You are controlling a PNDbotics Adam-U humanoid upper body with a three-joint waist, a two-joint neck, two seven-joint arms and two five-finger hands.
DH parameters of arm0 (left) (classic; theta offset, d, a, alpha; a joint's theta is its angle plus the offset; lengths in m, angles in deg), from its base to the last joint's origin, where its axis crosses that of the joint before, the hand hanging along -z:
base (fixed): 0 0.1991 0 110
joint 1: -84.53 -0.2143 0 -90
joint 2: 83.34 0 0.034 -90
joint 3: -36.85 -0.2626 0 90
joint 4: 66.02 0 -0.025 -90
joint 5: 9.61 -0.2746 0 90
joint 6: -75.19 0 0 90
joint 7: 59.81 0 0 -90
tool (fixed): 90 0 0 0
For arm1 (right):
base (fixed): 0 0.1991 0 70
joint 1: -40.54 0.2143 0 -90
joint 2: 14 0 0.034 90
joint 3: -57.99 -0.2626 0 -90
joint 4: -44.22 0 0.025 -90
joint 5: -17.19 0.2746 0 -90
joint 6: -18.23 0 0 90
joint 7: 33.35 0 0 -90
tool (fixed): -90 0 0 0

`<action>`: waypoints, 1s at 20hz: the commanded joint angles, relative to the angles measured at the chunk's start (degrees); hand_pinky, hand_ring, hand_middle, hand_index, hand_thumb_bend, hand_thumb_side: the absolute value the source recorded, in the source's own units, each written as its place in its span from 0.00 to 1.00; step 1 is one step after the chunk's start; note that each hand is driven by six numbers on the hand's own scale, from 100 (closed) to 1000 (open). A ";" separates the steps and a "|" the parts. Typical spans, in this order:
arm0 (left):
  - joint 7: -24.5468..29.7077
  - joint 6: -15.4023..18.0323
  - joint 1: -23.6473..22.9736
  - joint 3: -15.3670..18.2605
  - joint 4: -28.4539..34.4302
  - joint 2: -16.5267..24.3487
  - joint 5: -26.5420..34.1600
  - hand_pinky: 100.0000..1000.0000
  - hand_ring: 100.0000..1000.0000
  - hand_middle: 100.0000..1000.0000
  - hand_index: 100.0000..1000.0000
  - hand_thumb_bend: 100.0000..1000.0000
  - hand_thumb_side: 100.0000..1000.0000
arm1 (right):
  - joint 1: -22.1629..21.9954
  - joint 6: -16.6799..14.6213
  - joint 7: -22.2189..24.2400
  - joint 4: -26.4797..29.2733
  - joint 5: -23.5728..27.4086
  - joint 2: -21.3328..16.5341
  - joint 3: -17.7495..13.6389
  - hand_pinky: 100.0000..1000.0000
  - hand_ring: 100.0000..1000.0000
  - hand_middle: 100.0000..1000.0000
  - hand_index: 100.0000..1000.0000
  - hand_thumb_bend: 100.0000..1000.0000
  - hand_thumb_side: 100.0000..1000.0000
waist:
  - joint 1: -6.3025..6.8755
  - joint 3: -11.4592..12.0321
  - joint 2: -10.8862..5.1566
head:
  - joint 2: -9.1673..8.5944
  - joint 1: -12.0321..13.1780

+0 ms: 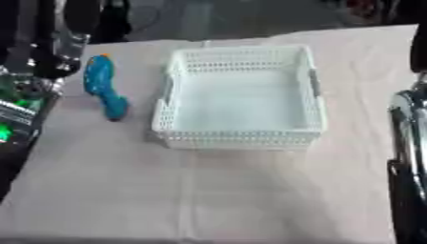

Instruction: Pick up objects on the table and place them in the box.

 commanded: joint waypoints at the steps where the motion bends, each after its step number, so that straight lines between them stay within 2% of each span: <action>1: 0.12 -1.25 0.05 1.38 0.83 0.98 0.26 0.86 0.83 0.90 1.00 0.30 1.00 | 0.49 0.77 -0.81 1.01 -0.84 0.18 0.02 0.29 0.15 0.23 0.51 0.00 1.00 | -0.23 -0.03 -0.49 | 0.19 -0.55; 6: 0.44 -3.16 -0.46 1.99 0.83 1.02 0.15 0.87 0.83 0.90 1.00 0.29 1.00 | 0.53 1.85 0.12 1.01 -1.70 0.15 0.17 0.30 0.14 0.23 0.52 0.00 1.00 | -0.18 -0.06 -0.40 | 0.20 0.26; 10: 0.88 -6.44 -0.80 2.47 0.83 0.97 -0.29 0.87 0.83 0.90 1.00 0.29 1.00 | 0.58 2.52 1.33 1.01 -2.23 0.16 0.17 0.30 0.14 0.22 0.52 0.00 1.00 | -0.20 0.00 -0.40 | 0.20 1.21; 12: 2.35 -10.22 -1.17 2.72 0.77 1.20 -0.57 0.87 0.83 0.91 1.00 0.28 1.00 | 0.56 2.72 1.65 1.01 -2.37 0.13 0.13 0.30 0.13 0.22 0.52 0.00 1.00 | -0.23 0.07 -0.41 | 0.20 1.51; 16: 9.71 -19.40 -1.03 2.92 -1.07 2.13 -2.26 0.86 0.83 0.95 1.00 0.33 1.00 | 0.44 2.97 1.93 1.01 -2.47 0.08 0.10 0.30 0.13 0.22 0.52 0.00 1.00 | -0.26 0.21 -0.52 | 0.20 2.01; 20: 17.00 -24.16 -0.60 2.93 -3.78 2.66 -4.66 0.88 0.85 0.98 1.00 0.38 1.00 | 0.36 3.29 2.45 1.01 -2.41 -0.03 0.29 0.31 0.13 0.22 0.52 0.00 1.00 | -0.26 0.31 -0.60 | 0.20 1.97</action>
